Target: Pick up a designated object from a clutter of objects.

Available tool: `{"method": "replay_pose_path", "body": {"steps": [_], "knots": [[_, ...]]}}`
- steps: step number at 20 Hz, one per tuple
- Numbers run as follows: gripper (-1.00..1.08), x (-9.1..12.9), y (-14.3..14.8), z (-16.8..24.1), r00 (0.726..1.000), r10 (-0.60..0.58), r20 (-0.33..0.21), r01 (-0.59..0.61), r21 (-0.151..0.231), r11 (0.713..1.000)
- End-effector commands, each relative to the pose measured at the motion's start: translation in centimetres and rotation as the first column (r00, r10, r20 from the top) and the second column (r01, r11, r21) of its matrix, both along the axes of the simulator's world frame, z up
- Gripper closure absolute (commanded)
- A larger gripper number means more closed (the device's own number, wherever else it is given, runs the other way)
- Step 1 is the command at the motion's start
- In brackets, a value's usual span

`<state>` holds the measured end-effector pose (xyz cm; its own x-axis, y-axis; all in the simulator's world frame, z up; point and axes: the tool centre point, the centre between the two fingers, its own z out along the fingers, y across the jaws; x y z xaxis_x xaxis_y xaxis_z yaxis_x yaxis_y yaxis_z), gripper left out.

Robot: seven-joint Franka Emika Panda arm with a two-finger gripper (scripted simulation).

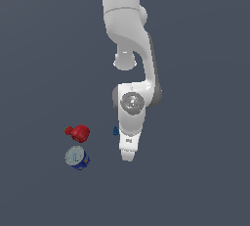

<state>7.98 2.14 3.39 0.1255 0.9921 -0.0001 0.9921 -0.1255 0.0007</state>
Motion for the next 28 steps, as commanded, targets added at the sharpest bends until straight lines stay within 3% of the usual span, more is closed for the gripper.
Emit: {"method": "replay_pose_path", "body": {"steps": [1, 8, 14, 28], "knots": [[1.08, 0.0, 0.0, 0.0, 1.0, 0.0, 0.0, 0.0, 0.0, 1.0], [1.08, 0.0, -0.3, 1.4, 1.0, 0.0, 0.0, 0.0, 0.0, 1.0], [1.08, 0.0, -1.1, 5.1, 1.0, 0.001, 0.0, -0.001, 0.0, 1.0], [1.08, 0.1, -4.2, 20.4, 1.0, 0.002, 0.0, -0.002, 0.001, 1.0]]}}
